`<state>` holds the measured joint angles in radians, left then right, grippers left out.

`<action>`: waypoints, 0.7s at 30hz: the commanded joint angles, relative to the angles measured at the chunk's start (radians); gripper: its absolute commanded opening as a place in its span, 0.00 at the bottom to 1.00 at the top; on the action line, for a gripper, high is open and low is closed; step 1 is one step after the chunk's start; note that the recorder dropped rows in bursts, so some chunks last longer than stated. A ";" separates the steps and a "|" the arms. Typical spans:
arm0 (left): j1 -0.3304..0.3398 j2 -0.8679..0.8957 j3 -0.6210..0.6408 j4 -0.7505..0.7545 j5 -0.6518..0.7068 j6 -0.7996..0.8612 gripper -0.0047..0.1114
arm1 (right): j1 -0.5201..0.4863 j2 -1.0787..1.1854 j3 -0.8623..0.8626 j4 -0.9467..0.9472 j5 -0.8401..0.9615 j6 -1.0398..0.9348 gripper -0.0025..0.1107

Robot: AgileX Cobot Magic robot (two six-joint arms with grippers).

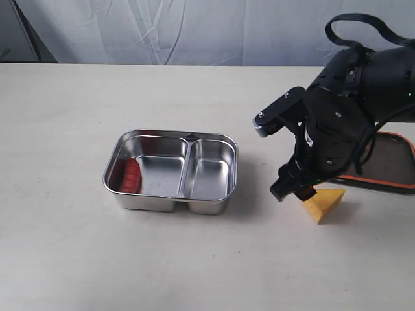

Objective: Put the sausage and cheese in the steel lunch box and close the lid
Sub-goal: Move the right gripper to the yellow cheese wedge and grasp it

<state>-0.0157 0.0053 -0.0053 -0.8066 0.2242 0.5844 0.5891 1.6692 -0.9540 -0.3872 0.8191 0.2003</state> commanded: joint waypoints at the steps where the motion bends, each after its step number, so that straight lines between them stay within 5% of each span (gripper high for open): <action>1: -0.008 -0.005 0.005 0.000 -0.007 0.001 0.04 | -0.006 0.029 0.061 -0.098 -0.027 -0.006 0.68; 15: -0.008 -0.005 0.005 0.000 -0.007 0.001 0.04 | -0.007 0.163 0.096 -0.186 -0.135 -0.018 0.67; 21: -0.008 -0.005 0.005 0.000 -0.007 0.001 0.04 | -0.007 0.208 0.096 -0.193 -0.126 0.021 0.42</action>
<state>-0.0157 0.0053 -0.0053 -0.8066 0.2242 0.5844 0.5874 1.8502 -0.8624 -0.6007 0.6962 0.1924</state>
